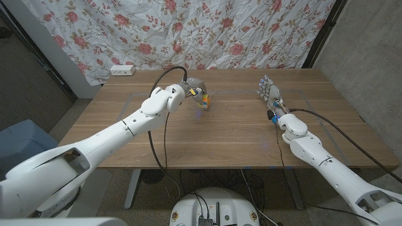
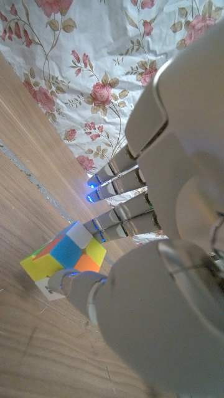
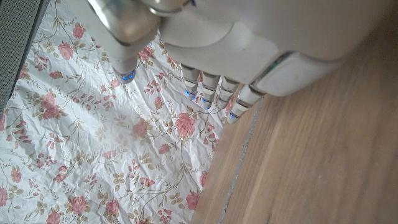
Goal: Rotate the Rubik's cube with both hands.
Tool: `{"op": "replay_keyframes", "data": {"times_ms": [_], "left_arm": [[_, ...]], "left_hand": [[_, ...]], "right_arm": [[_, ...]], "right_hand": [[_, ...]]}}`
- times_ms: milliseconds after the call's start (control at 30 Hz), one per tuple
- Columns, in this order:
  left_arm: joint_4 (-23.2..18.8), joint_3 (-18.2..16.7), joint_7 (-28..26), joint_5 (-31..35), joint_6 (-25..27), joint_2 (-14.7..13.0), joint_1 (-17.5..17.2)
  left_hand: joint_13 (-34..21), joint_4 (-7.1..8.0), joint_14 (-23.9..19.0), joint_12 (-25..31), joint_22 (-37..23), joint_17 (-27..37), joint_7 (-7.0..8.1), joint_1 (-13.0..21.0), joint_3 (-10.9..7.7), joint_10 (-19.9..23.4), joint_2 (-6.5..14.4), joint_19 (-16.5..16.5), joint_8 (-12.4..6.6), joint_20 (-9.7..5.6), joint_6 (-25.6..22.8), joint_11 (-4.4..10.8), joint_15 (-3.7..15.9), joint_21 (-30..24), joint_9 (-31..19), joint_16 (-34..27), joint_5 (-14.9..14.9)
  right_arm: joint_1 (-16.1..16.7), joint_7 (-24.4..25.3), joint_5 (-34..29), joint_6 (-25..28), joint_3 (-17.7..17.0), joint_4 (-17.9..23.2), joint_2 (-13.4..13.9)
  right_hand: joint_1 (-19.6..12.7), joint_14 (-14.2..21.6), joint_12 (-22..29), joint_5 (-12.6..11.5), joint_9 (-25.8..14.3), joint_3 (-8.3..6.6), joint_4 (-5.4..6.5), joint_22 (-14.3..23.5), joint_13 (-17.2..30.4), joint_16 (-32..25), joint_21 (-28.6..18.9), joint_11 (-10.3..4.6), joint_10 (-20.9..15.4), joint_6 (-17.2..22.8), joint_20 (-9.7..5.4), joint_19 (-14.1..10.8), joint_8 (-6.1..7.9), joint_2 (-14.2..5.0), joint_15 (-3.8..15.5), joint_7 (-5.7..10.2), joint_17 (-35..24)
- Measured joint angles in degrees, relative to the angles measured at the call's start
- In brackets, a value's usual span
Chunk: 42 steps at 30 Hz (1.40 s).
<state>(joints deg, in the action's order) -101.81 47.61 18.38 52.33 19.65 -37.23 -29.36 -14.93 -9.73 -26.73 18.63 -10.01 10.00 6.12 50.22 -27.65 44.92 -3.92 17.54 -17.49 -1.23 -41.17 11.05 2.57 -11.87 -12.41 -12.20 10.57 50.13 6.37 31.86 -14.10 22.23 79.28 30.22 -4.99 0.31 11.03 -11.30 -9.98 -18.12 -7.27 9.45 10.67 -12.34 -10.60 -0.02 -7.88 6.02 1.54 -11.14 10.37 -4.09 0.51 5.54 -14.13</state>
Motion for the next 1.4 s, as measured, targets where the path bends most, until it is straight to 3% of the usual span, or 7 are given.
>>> {"op": "replay_keyframes", "data": {"times_ms": [800,1400], "left_arm": [[-1.84,-3.38,-7.56,-8.69,5.7,1.87,-4.05],[-1.98,-5.59,-19.02,-19.98,7.75,3.09,-6.79]], "left_hand": [[-0.01,0.2,-0.42,-0.17,0.01,0.0,0.0,-0.31,0.7,0.53,0.3,0.51,-0.17,0.51,-0.62,-0.51,-0.02,0.0,0.05,0.0,0.26],[-0.13,0.21,-1.13,0.05,0.01,0.28,-0.2,-0.29,1.18,0.72,0.33,0.51,0.25,0.51,-0.82,-0.31,0.31,0.0,0.01,0.0,0.22]], "right_arm": [[0.68,1.27,-1.14,0.08,-0.18,1.08,0.14],[-0.95,2.07,-4.1,1.25,1.44,0.93,0.74]], "right_hand": [[0.0,0.0,0.0,0.0,0.0,0.0,0.0,0.0,0.0,-0.46,0.0,0.02,-0.41,0.42,0.0,0.0,0.0,0.0,0.0,0.0,0.3],[0.0,0.0,0.0,0.0,0.0,0.0,0.0,0.0,0.0,-0.46,0.0,0.02,-0.41,0.41,-0.01,0.0,0.0,0.0,0.0,-0.01,0.29]]}}
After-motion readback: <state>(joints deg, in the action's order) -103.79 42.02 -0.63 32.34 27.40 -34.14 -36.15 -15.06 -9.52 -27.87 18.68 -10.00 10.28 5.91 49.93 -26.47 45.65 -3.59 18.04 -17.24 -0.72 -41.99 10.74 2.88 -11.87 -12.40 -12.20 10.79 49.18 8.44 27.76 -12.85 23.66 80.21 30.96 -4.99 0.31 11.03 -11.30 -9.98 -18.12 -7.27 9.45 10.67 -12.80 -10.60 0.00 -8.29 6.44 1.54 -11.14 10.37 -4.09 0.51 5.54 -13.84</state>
